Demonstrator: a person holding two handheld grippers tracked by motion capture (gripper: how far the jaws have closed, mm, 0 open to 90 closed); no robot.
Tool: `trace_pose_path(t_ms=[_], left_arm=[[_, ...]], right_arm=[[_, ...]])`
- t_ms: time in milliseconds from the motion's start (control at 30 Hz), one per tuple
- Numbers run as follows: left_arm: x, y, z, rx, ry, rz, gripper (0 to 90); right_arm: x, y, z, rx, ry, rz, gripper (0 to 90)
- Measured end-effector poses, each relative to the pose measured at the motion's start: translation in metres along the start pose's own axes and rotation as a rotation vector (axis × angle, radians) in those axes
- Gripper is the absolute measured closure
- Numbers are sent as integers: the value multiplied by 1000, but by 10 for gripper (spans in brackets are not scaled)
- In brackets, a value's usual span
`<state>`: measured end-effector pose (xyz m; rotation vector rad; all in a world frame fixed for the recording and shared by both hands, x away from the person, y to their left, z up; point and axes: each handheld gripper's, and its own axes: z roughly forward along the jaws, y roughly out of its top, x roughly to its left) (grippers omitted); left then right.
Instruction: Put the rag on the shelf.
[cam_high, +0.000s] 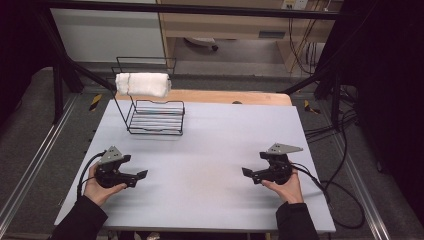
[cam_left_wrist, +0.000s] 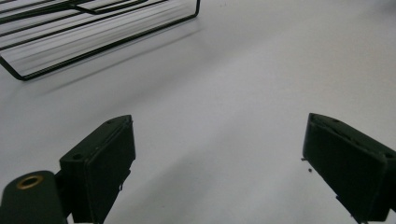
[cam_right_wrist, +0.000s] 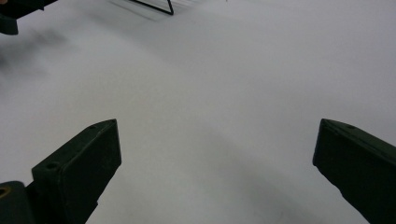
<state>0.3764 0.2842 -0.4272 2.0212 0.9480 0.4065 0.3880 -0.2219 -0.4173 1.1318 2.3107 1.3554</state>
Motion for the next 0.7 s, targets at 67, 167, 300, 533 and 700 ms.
trace_pose_path(t_ms=[67,167,300,533,700], left_arm=[[0,-1,1,-2,1,0,93],[-1,-3,2,-3,-3,1,93],[-3,-6,3,3,-5,14,92],[-3,-12,4,7,-2,17,93],[-3,-14,3,8,-3,13,93]], right_arm=[[-4,-11,-4,2,-1,9,15],[-9,-24,-10,7,-2,26,11],[-17,-38,-18,0,-11,38,9],[-22,-48,-25,-6,-20,61,7],[-21,-48,-24,-4,-19,68,6]])
